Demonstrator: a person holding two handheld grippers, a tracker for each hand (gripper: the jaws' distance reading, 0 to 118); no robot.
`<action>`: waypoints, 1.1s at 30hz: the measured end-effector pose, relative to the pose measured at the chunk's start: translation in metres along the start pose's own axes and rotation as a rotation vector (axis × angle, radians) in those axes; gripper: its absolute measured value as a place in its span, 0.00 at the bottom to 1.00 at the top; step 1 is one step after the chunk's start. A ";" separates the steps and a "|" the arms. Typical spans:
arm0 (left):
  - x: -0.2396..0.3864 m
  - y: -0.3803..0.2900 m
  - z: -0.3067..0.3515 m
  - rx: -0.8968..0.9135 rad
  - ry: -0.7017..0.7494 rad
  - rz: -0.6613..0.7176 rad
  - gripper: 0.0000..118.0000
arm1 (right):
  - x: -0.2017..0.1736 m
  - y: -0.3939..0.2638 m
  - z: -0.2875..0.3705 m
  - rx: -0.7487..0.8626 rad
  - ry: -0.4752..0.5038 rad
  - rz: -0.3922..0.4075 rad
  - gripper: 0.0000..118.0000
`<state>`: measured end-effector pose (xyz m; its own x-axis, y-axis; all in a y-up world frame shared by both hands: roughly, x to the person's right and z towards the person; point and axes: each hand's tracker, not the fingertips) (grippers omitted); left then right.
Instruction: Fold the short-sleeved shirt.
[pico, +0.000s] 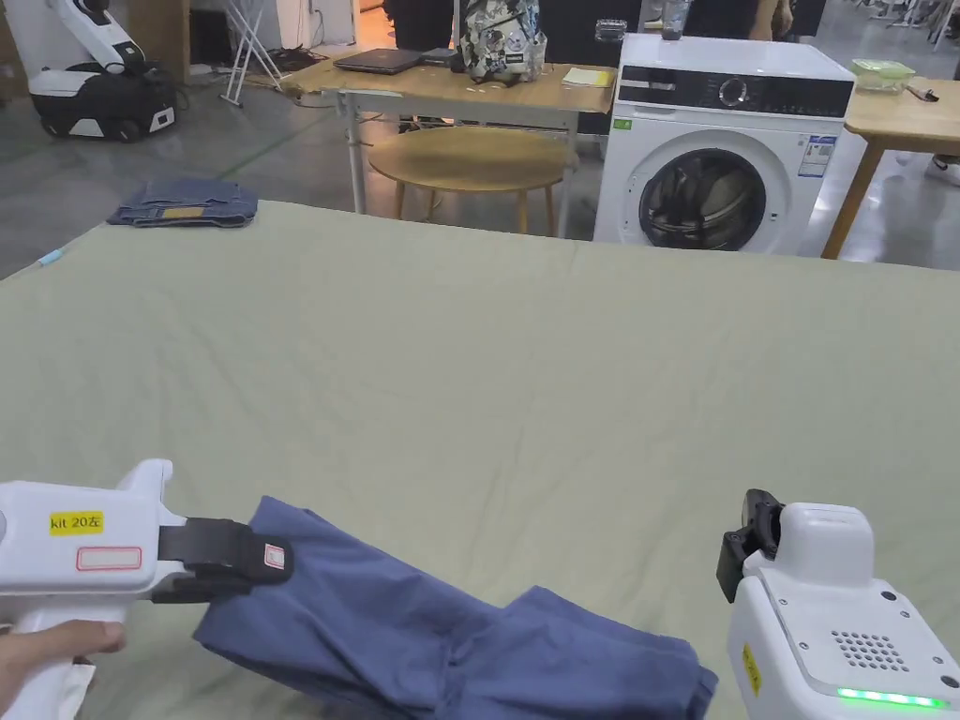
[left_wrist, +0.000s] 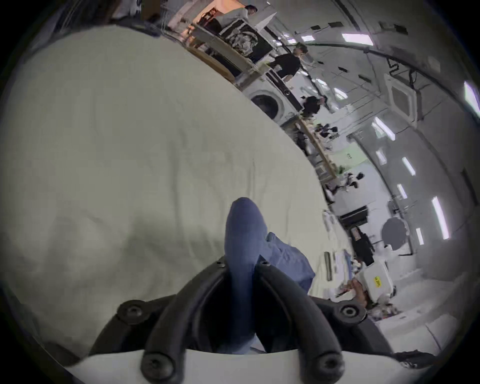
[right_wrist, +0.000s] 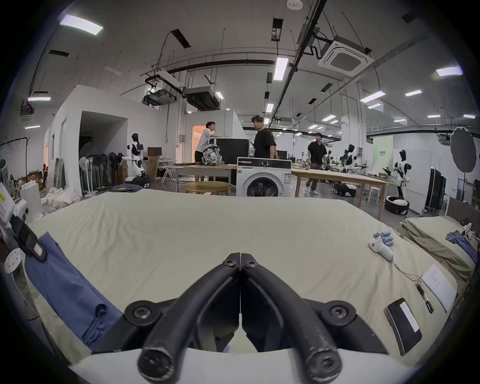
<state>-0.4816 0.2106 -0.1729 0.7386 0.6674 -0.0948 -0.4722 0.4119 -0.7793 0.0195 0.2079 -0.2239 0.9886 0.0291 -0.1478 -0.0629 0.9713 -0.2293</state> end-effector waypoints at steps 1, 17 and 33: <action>0.006 0.002 0.003 0.003 0.025 -0.005 0.05 | -0.001 0.000 0.000 0.001 0.002 0.001 0.00; 0.138 -0.007 -0.078 -0.135 0.061 -0.157 0.05 | 0.001 -0.003 -0.002 -0.006 0.014 0.002 0.00; 0.203 -0.065 -0.213 -0.363 0.020 -0.147 0.05 | 0.034 -0.009 0.000 -0.036 -0.044 -0.009 0.00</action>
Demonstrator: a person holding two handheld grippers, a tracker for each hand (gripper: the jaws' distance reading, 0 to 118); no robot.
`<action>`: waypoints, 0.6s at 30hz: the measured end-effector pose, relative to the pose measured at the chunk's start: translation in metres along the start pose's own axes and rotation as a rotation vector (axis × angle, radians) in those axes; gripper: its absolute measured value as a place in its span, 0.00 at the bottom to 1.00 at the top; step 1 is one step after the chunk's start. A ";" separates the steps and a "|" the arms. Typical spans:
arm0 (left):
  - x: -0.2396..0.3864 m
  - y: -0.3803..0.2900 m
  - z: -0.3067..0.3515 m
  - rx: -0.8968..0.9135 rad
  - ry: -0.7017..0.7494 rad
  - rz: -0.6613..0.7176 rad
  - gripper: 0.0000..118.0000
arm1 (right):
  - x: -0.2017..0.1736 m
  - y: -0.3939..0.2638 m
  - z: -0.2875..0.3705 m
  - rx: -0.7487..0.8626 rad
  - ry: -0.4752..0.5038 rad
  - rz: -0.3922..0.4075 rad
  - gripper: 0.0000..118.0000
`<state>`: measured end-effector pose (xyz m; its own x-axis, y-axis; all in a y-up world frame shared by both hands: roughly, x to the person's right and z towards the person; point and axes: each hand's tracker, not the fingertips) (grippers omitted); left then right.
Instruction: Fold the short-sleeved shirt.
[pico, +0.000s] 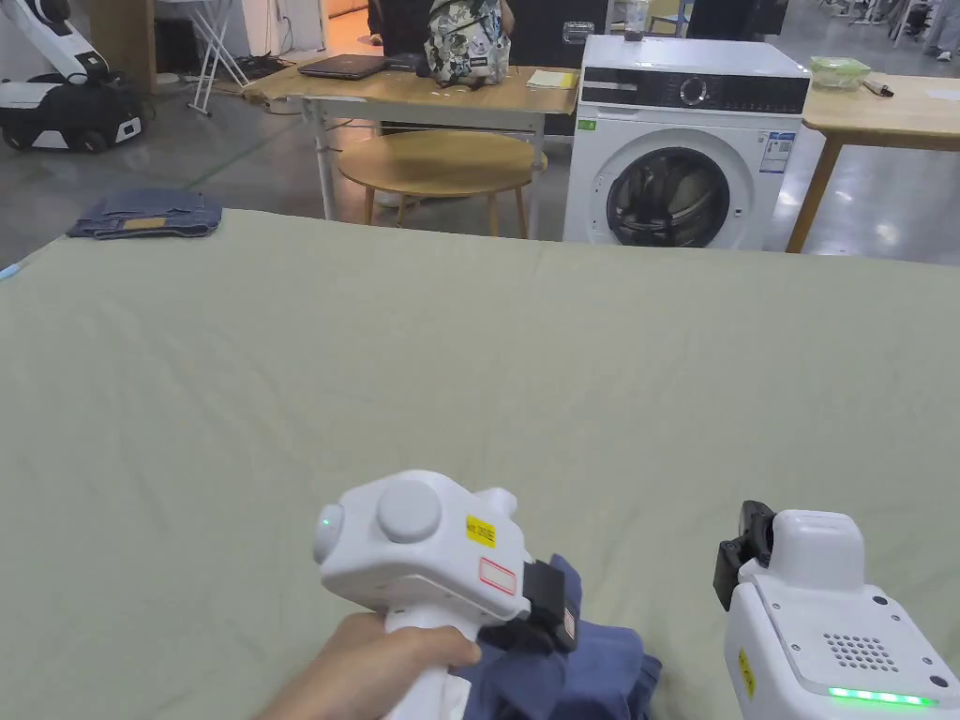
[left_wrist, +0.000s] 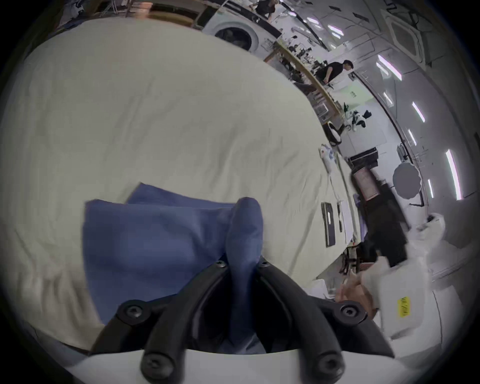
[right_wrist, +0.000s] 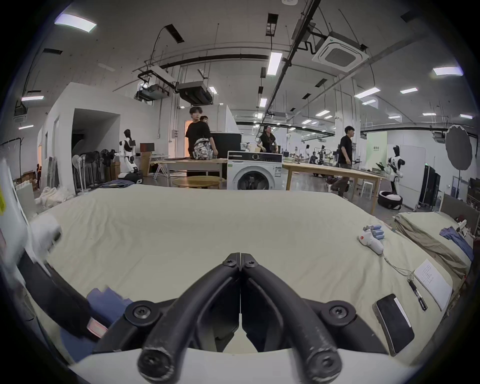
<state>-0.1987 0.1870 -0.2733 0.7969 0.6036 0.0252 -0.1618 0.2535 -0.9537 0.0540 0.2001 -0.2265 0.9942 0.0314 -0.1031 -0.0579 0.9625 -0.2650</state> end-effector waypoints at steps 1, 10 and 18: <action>0.001 -0.001 -0.012 -0.024 0.007 0.002 0.05 | 0.001 -0.001 0.001 -0.001 -0.003 -0.001 0.00; -0.001 -0.016 -0.048 -0.046 -0.054 0.064 0.33 | 0.002 -0.003 0.003 -0.009 -0.006 0.002 0.00; 0.008 -0.013 0.003 0.039 -0.122 -0.015 0.34 | 0.004 -0.003 0.007 -0.002 -0.010 -0.002 0.00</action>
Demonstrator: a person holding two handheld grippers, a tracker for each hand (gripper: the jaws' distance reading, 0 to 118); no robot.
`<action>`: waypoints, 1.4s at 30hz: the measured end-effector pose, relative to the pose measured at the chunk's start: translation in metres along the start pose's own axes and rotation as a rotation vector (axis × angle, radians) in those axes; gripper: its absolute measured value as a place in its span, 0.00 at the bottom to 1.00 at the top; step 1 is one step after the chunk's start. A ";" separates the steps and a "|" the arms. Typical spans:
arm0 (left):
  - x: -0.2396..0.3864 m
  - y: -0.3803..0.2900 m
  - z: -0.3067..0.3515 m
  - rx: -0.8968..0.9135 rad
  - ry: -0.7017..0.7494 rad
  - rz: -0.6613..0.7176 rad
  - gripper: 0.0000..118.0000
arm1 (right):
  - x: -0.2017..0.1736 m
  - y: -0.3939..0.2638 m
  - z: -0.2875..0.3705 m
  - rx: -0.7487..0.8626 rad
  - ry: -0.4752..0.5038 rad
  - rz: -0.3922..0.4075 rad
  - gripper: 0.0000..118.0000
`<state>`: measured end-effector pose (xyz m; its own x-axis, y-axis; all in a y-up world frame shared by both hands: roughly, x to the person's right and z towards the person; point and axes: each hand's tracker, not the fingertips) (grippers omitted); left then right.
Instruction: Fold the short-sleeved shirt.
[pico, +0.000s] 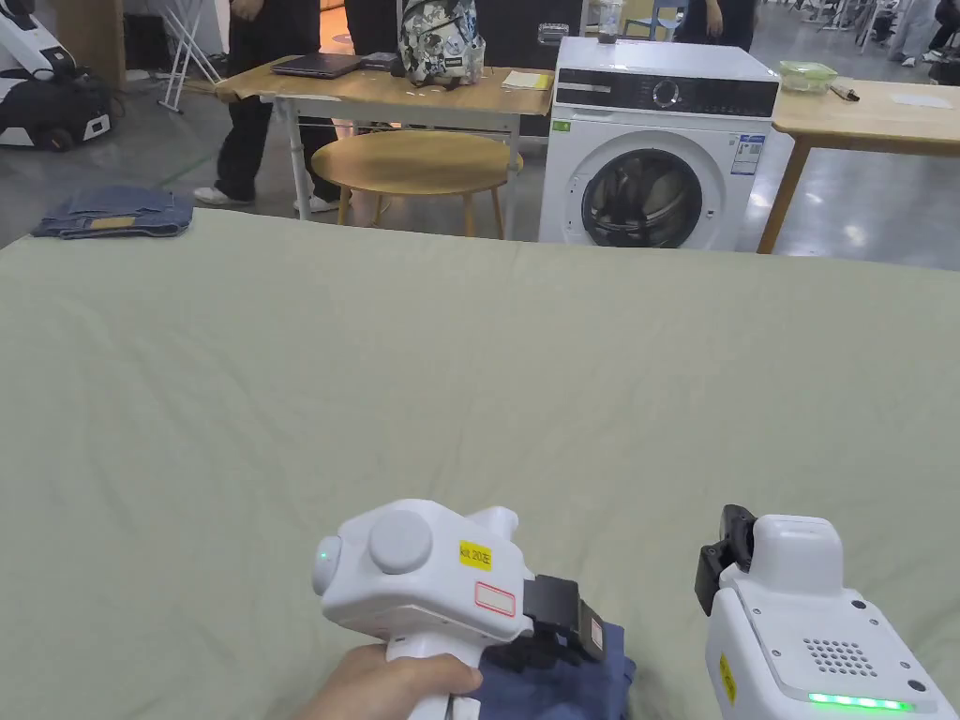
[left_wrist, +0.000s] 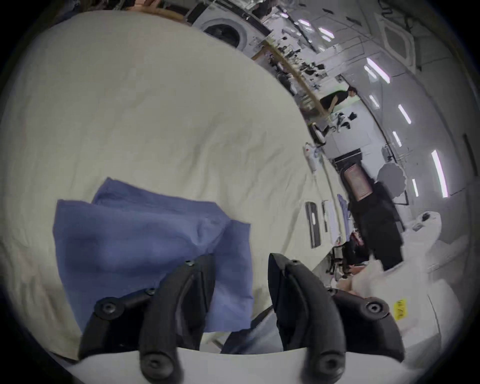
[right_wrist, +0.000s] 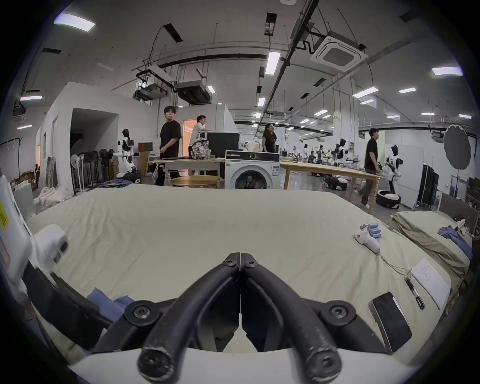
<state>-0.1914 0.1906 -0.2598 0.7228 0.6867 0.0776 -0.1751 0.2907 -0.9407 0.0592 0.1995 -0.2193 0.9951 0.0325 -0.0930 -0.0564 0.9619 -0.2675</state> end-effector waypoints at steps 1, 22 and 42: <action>-0.002 0.000 0.004 0.021 -0.020 -0.006 0.27 | 0.001 0.000 0.001 0.000 -0.002 -0.002 0.00; -0.049 -0.027 -0.105 -0.140 -0.128 0.046 0.00 | 0.006 -0.002 -0.003 -0.002 -0.009 -0.025 0.00; -0.017 -0.031 0.068 0.819 0.535 -0.449 0.00 | -0.003 0.026 0.001 0.097 -0.019 -0.024 0.00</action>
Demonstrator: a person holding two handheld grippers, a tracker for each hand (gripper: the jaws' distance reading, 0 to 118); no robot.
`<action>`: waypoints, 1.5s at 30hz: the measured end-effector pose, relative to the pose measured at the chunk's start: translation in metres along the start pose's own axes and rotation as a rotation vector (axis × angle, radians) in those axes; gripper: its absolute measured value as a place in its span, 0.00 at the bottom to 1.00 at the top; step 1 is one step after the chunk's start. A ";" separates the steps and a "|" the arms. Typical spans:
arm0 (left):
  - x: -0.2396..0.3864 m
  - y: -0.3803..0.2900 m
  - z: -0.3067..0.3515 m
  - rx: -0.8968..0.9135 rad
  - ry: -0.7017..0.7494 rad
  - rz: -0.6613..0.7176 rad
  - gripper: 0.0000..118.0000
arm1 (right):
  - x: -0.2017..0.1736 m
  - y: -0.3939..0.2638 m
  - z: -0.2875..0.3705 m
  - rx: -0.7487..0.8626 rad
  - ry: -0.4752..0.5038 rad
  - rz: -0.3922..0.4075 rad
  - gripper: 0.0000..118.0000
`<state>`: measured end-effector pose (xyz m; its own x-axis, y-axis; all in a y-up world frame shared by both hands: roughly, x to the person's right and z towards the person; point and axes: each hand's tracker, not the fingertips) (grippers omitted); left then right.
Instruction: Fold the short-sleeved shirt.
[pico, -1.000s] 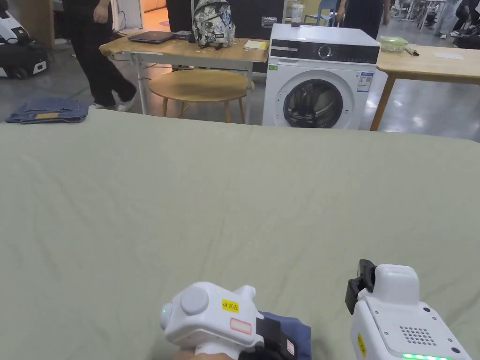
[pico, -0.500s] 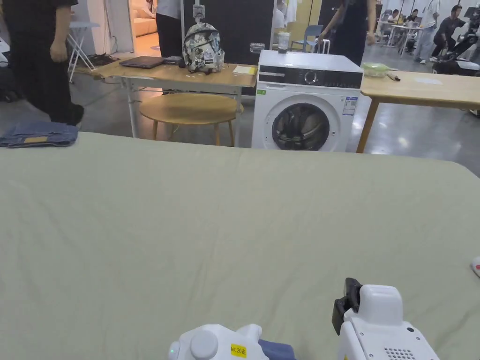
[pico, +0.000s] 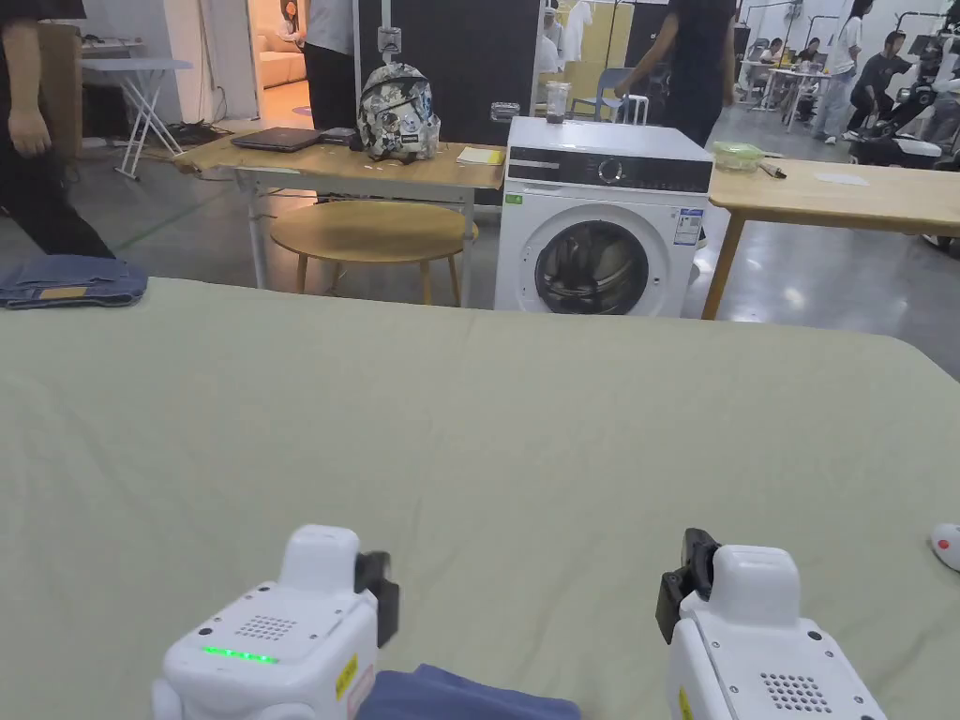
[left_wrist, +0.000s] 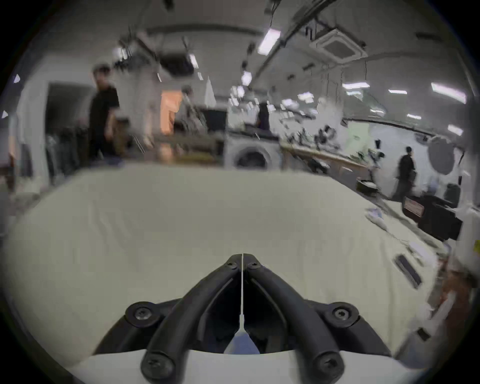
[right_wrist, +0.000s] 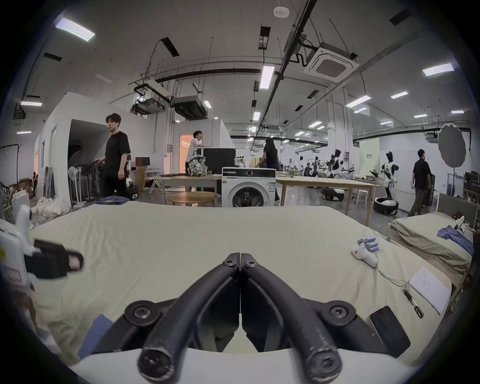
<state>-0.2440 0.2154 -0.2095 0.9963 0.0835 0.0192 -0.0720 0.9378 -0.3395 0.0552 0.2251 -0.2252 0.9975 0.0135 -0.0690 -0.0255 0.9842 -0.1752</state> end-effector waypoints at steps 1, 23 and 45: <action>-0.006 0.002 0.006 0.063 0.048 -0.016 0.00 | -0.002 0.001 0.000 0.006 0.002 -0.005 0.00; -0.044 0.003 0.039 0.329 0.297 -0.073 0.00 | -0.027 -0.030 0.024 -0.099 0.083 0.008 0.00; -0.114 -0.035 0.025 -0.341 -0.260 0.308 0.01 | -0.072 -0.134 0.019 -0.519 0.179 0.051 0.00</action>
<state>-0.3564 0.1820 -0.1764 0.8839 0.4592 0.0885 -0.2970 0.6975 -0.6521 -0.0118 0.0951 -0.1784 0.9686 -0.0160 -0.2483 -0.1477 0.7659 -0.6257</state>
